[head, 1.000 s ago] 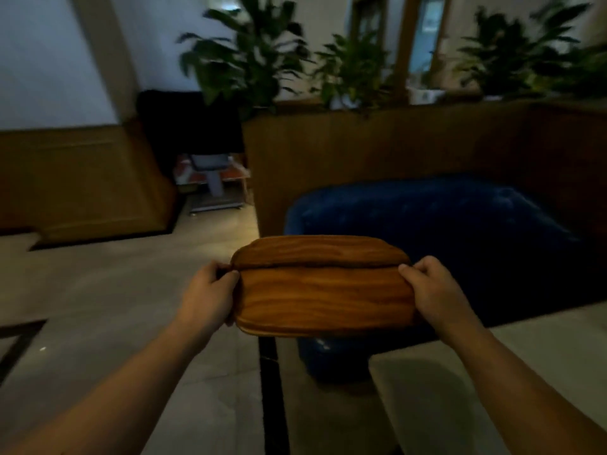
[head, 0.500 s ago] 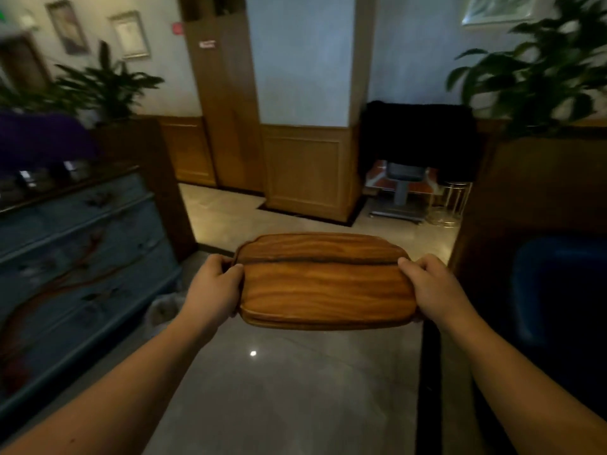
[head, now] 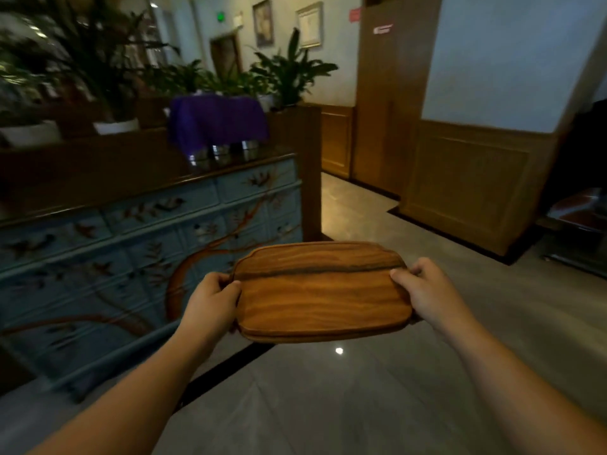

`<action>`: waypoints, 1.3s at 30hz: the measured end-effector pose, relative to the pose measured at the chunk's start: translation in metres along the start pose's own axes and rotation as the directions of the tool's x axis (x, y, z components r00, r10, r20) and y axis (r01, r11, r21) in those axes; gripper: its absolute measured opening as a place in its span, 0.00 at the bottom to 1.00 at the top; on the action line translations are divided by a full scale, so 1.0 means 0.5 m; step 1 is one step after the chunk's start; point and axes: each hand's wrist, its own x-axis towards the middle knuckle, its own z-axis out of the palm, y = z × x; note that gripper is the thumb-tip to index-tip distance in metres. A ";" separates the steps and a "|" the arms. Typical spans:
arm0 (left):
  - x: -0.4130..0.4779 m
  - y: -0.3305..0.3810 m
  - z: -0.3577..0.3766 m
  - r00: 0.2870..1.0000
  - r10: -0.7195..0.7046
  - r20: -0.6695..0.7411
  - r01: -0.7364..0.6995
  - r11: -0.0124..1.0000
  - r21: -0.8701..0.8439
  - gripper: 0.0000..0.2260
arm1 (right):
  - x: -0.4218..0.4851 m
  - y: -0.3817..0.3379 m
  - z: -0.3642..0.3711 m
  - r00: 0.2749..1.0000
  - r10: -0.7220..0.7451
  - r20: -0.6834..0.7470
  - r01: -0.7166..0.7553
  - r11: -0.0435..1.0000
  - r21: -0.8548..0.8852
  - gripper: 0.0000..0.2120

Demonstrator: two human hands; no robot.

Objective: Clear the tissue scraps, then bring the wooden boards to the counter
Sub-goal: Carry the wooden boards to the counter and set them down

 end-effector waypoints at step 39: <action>1.247 -0.231 -0.641 0.893 -0.083 -0.442 0.076 0.997 -0.035 0.04 | 1.035 -0.612 1.278 0.838 -0.274 0.472 0.240 0.962 0.132 0.14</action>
